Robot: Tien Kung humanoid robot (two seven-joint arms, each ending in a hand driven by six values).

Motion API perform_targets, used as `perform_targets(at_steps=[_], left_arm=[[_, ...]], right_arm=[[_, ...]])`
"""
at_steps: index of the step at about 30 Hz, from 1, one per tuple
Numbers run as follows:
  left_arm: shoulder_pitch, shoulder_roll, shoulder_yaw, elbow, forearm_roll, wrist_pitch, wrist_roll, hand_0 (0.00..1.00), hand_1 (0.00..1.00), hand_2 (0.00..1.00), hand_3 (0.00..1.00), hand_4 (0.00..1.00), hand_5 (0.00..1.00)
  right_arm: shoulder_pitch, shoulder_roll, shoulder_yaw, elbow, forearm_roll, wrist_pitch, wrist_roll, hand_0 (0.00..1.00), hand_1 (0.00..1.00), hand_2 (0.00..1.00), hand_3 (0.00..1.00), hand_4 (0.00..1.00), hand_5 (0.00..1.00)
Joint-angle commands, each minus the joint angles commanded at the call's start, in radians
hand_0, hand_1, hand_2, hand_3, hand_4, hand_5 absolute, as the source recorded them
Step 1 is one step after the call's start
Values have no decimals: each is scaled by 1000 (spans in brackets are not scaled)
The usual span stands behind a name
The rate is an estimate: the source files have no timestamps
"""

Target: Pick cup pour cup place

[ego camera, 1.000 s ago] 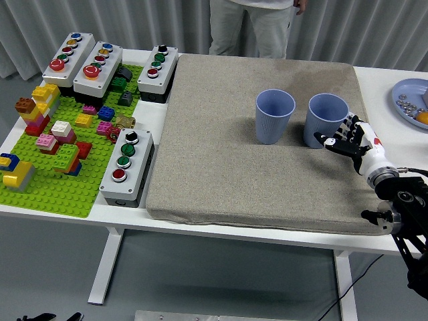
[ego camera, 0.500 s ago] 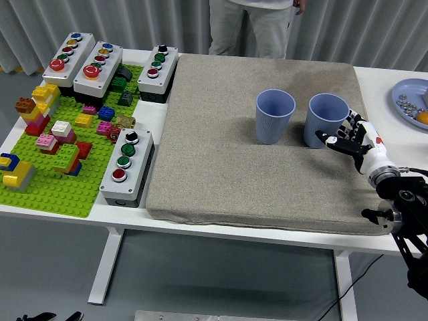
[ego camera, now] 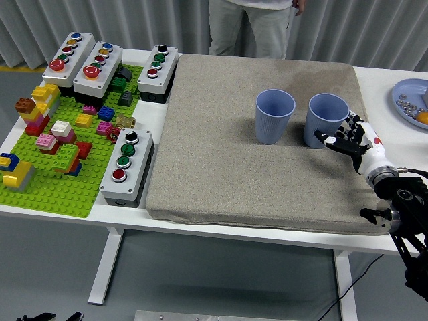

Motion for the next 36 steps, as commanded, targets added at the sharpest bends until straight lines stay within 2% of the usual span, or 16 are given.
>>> perform_targets(at_steps=[1,36], left_arm=[[0,0,0,0,1,0,0,763,769,832,701,499,998],[-7,1,5,0,-5,-1,-2,763,769,832,701,499,998]], right_arm=[[0,0,0,-1,1,0,0,998,893,998,946,886,243],[18,8,-3,-13,-1,-11,-1,998,902,998,946,888,278]])
